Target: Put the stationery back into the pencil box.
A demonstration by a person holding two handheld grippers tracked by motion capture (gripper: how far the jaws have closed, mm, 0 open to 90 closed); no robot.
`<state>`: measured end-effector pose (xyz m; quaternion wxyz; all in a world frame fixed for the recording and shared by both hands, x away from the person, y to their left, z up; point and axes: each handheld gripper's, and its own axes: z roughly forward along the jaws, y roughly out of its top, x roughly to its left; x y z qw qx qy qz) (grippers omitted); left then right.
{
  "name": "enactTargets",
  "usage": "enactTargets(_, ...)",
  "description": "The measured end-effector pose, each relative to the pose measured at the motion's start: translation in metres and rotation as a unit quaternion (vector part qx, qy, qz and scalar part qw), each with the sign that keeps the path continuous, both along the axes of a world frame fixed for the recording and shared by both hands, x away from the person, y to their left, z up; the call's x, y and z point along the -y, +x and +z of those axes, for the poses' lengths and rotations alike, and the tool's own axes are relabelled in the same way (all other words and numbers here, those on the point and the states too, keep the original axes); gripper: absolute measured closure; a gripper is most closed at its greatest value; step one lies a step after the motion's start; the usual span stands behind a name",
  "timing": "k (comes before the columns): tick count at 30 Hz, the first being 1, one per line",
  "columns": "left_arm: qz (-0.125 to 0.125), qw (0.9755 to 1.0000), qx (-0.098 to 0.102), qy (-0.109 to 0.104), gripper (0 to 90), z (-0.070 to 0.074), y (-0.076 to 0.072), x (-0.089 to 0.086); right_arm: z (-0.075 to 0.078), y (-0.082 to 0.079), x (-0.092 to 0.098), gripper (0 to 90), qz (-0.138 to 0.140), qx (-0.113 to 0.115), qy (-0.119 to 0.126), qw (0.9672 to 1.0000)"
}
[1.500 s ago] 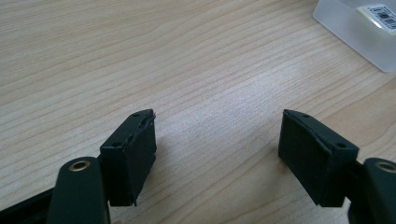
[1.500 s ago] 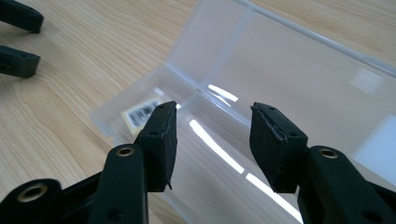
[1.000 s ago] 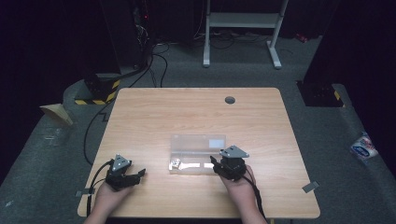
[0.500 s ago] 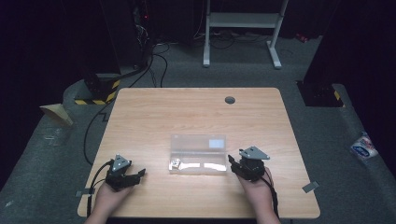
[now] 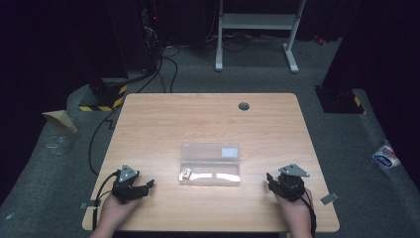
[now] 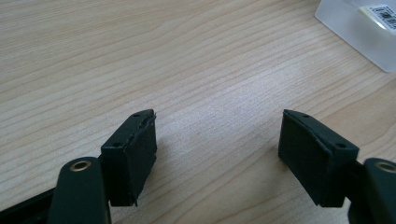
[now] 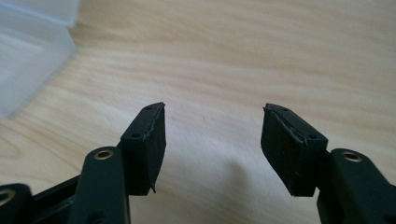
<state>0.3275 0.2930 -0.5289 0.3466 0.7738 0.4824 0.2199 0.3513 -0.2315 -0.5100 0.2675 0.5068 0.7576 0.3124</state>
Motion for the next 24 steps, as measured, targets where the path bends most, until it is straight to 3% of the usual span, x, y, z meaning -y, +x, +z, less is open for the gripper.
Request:
enactTargets(4, 0.002, 1.0, 0.0, 0.001, 27.8, 0.0, 0.0, 0.0, -0.009, -0.005, 0.004, 37.5, -0.01, -0.018, -0.007, 0.9998)
enactTargets(6, 0.002, 1.0, 0.0, 0.001, 27.8, 0.0, 0.0, 0.0, -0.011, -0.006, 0.004, 36.6, -0.009, -0.013, -0.005, 0.9999)
enactTargets(7, 0.004, 1.0, 0.002, -0.001, 27.8, 0.0, 0.0, 0.001, -0.013, -0.006, 0.006, 34.8, -0.008, -0.009, 0.004, 0.9999)
enactTargets(10, 0.005, 1.0, 0.001, -0.001, 27.8, 0.0, 0.0, 0.001, -0.013, -0.001, 0.01, 28.3, -0.021, -0.029, 0.033, 0.9988)
enactTargets(24, 0.006, 1.0, 0.001, -0.002, 27.8, 0.0, 0.0, 0.001, -0.014, -0.001, 0.005, 27.3, -0.03, -0.027, 0.03, 0.9987)
